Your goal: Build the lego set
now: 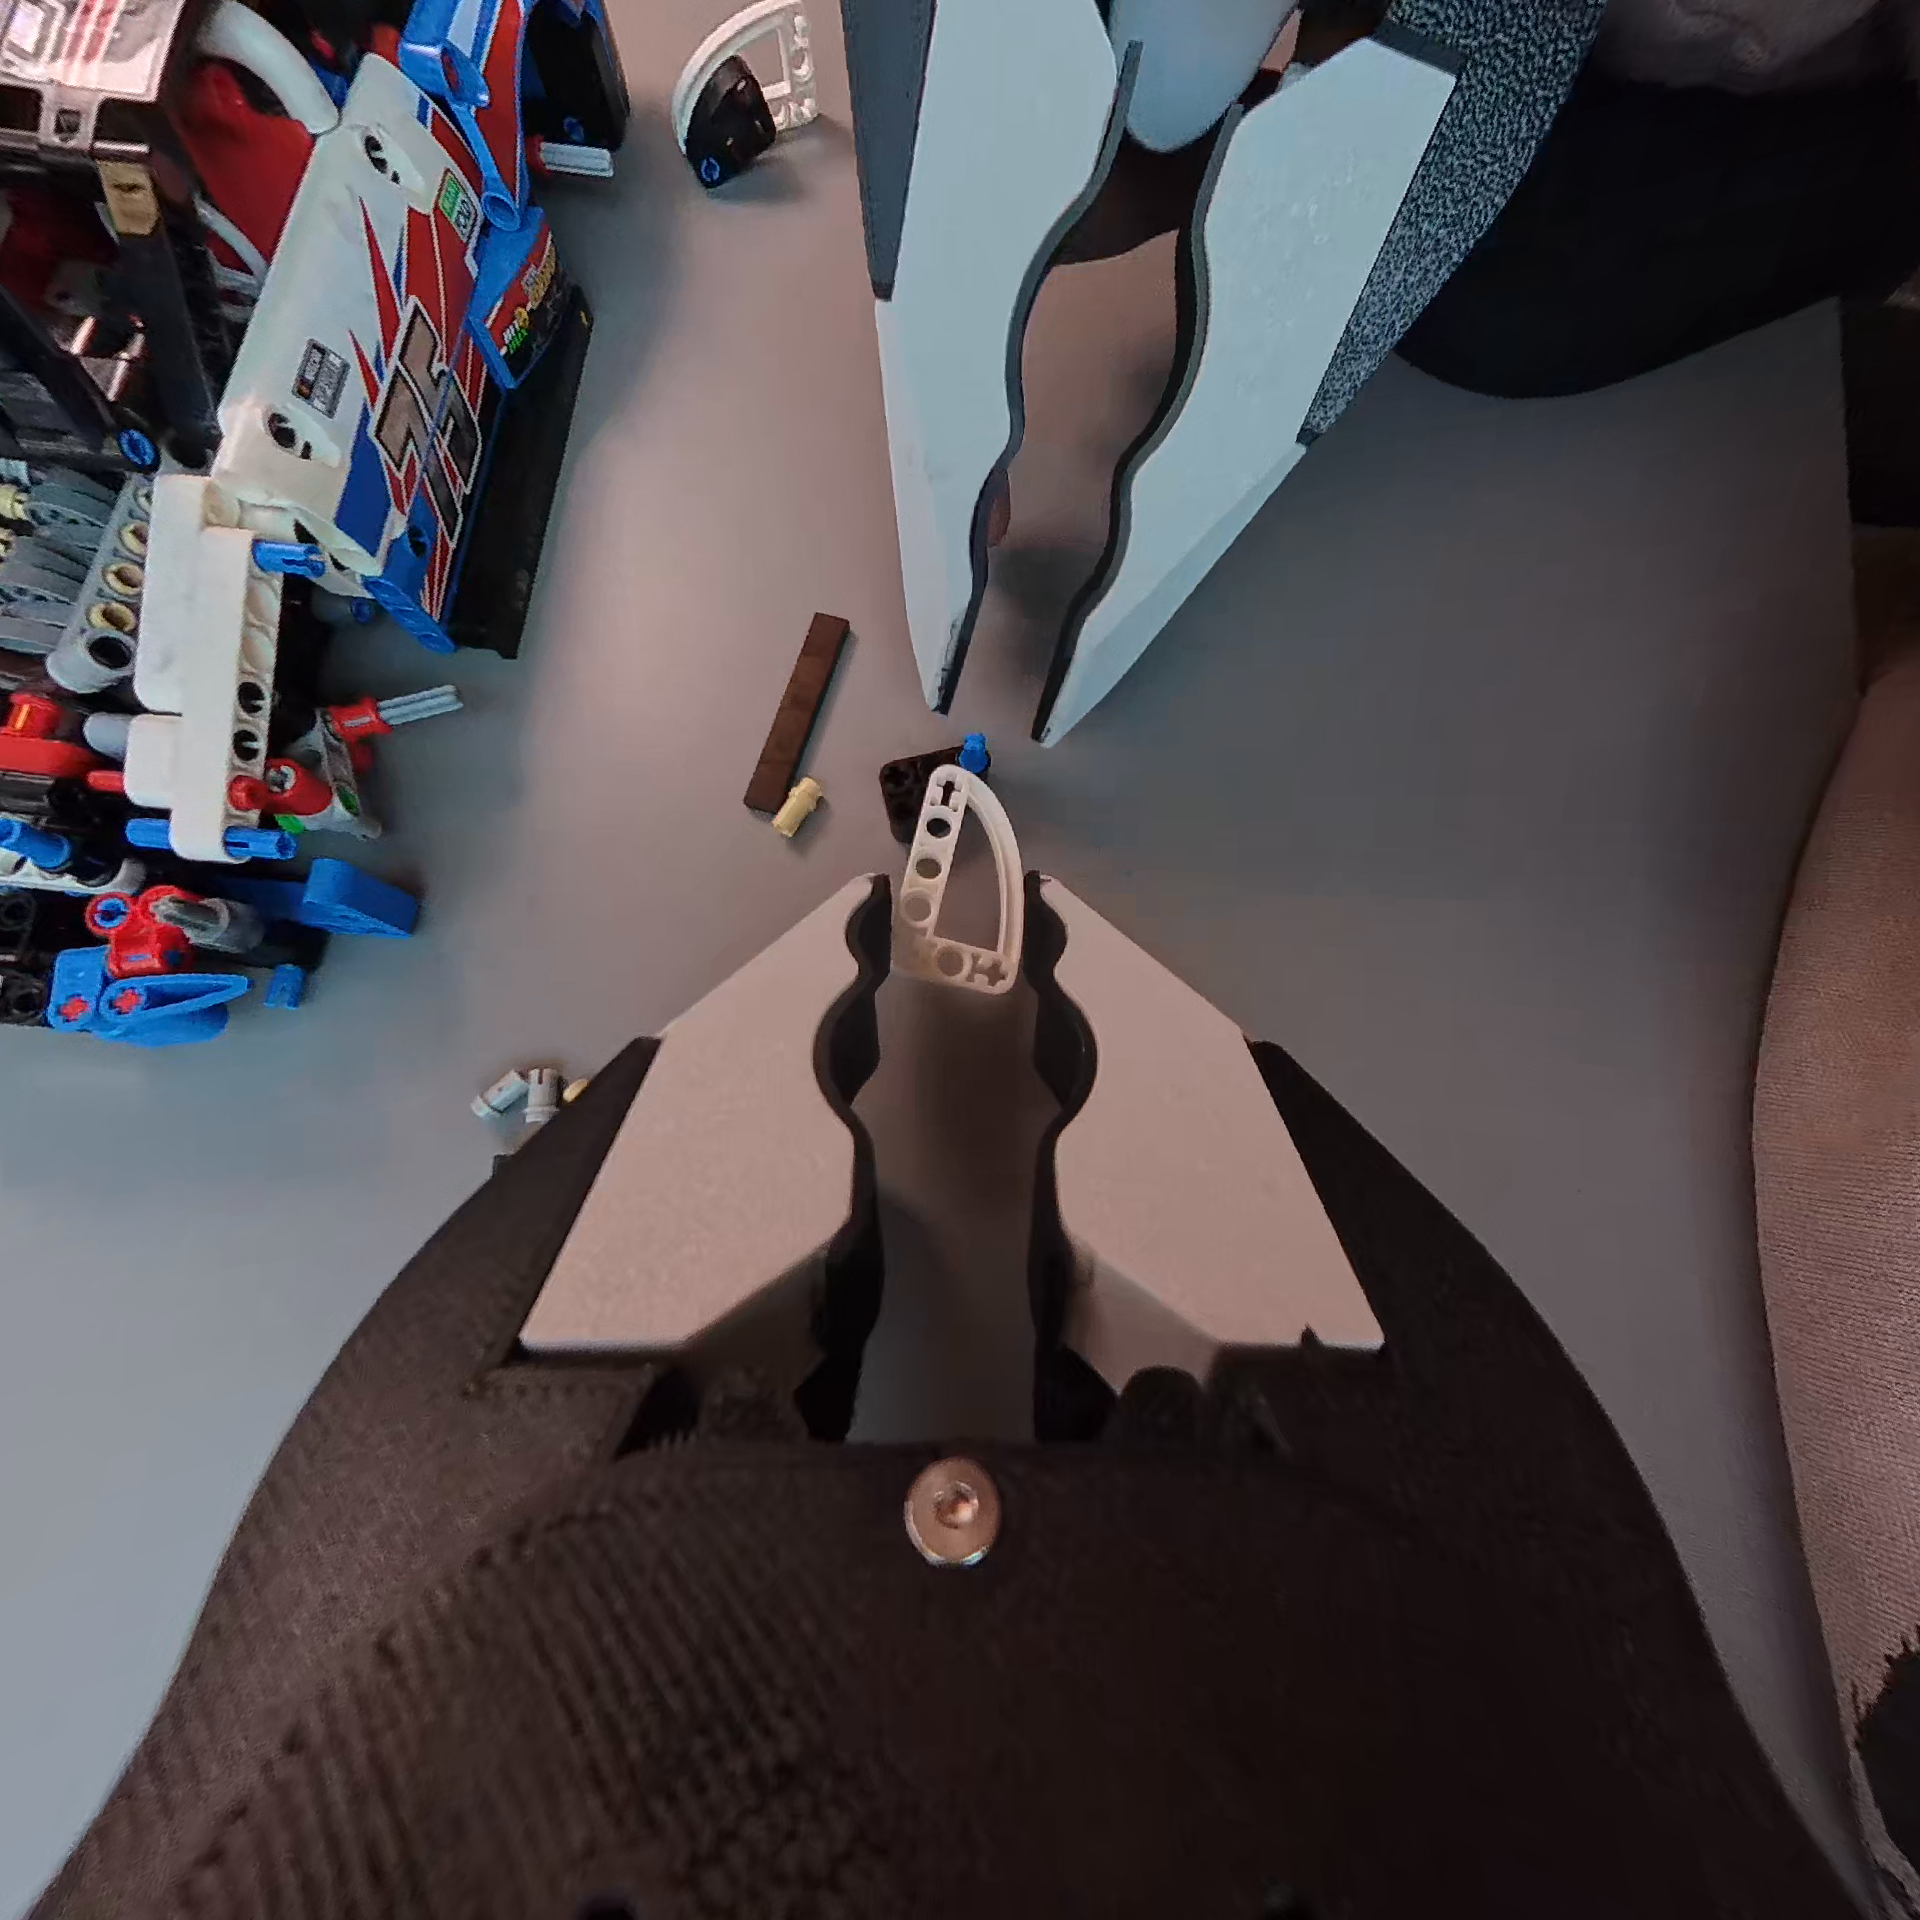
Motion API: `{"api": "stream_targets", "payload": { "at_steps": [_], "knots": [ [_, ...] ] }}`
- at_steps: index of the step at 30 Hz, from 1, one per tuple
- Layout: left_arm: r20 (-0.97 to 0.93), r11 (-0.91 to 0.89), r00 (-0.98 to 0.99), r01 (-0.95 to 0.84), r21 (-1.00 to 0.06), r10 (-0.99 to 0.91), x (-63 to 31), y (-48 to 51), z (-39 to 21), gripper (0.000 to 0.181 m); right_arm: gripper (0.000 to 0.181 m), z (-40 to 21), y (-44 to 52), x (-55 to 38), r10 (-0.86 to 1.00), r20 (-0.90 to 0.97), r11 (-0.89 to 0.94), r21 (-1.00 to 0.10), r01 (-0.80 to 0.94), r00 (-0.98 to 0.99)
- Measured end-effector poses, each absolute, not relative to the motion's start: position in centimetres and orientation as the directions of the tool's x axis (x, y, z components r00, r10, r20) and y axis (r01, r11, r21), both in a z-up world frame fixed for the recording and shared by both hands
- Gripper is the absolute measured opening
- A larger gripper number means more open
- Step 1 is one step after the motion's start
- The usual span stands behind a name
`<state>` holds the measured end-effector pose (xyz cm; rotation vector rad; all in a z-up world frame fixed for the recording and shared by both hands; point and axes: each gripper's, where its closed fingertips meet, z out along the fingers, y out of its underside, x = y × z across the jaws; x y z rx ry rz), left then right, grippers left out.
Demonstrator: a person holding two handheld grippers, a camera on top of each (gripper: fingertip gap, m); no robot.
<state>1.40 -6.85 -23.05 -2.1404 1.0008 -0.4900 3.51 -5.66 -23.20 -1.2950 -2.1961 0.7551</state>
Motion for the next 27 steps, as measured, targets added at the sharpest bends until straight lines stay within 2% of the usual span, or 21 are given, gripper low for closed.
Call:
{"api": "stream_targets", "payload": {
  "at_steps": [4,8,13,20,27],
  "knots": [
    [0.038,-0.441,0.622,-0.508,-0.74,-0.782,1.5,-6.9,-23.0,0.023,0.016,-23.9,-5.4,3.0,0.904,0.118,0.385,-0.643,0.663,-0.411],
    [0.036,-0.431,0.609,-0.516,-0.74,-0.792,1.9,-7.2,-23.0,0.023,0.006,-24.0,-5.9,2.8,0.881,0.118,0.421,-0.637,0.646,-0.458],
    [0.033,-0.428,0.599,-0.531,-0.731,-0.8,2.1,-7.4,-23.4,0.023,0.005,-23.9,-6.4,2.7,0.862,0.116,0.443,-0.645,0.623,-0.493],
    [0.021,-0.419,0.59,-0.547,-0.725,-0.807,2.3,-7.5,-23.4,0.023,0.015,-22.9,-6.4,2.9,0.859,0.138,0.442,-0.685,0.579,-0.493],
    [0.034,-0.435,0.598,-0.541,-0.72,-0.801,2.4,-7.3,-23.4,0.023,0.014,-22.8,-6.8,2.7,0.853,0.158,0.452,-0.702,0.551,-0.498]
  ]
}}
